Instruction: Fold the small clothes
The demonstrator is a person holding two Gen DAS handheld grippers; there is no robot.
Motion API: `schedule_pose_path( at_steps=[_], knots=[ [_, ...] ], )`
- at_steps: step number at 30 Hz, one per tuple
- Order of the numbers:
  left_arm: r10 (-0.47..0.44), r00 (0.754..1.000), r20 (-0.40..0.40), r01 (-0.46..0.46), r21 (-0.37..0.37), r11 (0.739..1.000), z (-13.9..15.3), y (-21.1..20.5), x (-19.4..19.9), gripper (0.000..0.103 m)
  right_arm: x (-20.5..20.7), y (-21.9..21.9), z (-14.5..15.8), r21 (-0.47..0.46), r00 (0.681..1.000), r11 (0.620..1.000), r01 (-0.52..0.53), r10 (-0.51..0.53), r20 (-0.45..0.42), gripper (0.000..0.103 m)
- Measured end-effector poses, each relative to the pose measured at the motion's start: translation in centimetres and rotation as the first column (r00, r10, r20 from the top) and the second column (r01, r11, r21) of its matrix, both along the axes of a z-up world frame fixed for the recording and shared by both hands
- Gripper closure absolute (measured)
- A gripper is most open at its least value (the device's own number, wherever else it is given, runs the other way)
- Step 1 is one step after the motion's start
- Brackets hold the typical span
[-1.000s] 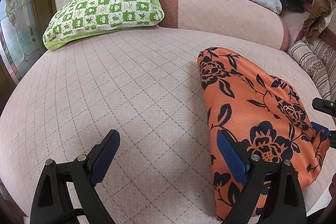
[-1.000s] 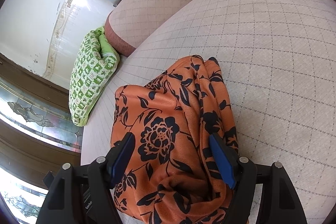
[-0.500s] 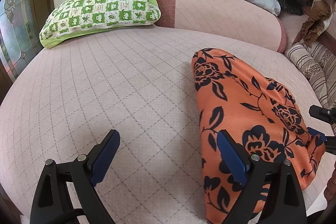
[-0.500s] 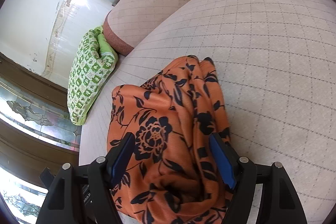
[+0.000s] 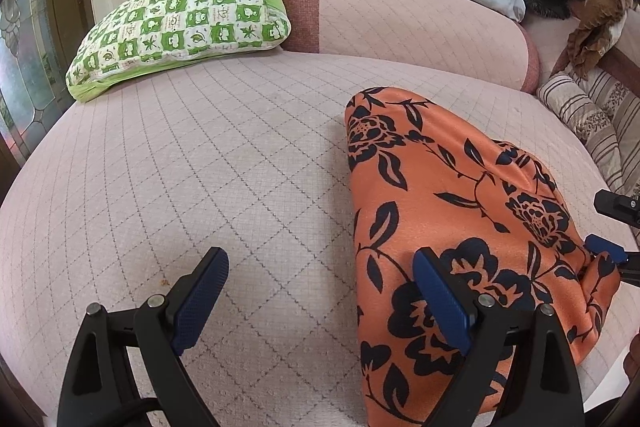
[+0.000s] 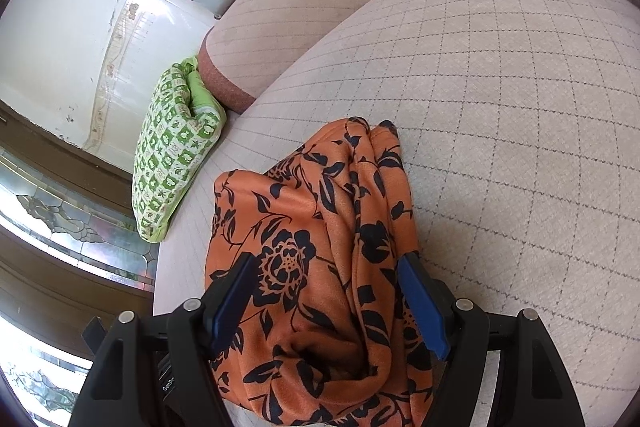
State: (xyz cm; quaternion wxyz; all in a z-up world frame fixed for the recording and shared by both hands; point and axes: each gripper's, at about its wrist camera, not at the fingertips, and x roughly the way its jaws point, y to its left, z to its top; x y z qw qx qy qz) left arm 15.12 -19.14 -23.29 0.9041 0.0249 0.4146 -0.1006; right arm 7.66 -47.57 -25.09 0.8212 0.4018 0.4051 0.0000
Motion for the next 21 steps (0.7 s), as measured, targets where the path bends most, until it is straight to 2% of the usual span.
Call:
schedule_pose_path(
  at_steps=[21],
  knots=[
    [-0.012,1.000,0.001,0.012,0.000,1.000,0.13,-0.06,-0.17,0.010,-0.08,0.03,-0.10,-0.006,1.000,1.000,-0.013,0.013,-0.008,0.027]
  ],
)
